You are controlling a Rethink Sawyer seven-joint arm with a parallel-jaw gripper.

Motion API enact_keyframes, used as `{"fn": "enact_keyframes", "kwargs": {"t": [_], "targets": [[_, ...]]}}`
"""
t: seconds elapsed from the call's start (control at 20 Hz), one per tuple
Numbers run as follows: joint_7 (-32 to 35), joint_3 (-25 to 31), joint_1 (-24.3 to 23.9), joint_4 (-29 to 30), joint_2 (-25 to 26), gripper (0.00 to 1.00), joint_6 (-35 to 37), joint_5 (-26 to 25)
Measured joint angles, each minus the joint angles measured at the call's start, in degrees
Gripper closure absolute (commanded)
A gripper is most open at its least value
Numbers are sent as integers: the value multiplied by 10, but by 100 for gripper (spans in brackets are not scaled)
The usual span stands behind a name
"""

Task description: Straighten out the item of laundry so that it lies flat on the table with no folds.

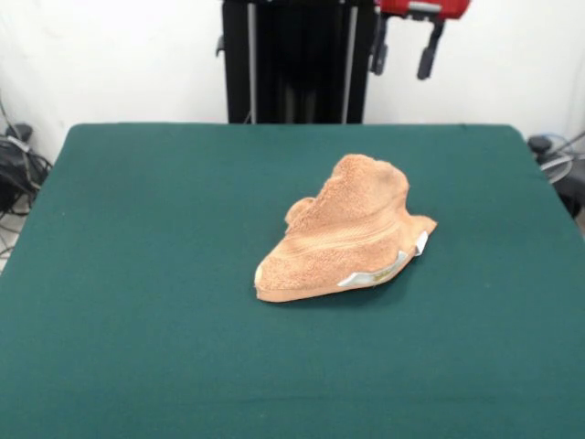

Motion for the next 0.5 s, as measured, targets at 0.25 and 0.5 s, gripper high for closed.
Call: {"fn": "enact_keyframes", "kwargs": {"t": [0.25,0.5], "targets": [[0,-8,5,0,16,0,-51,0],[0,-16,4,1,38,0,-132,0]]}}
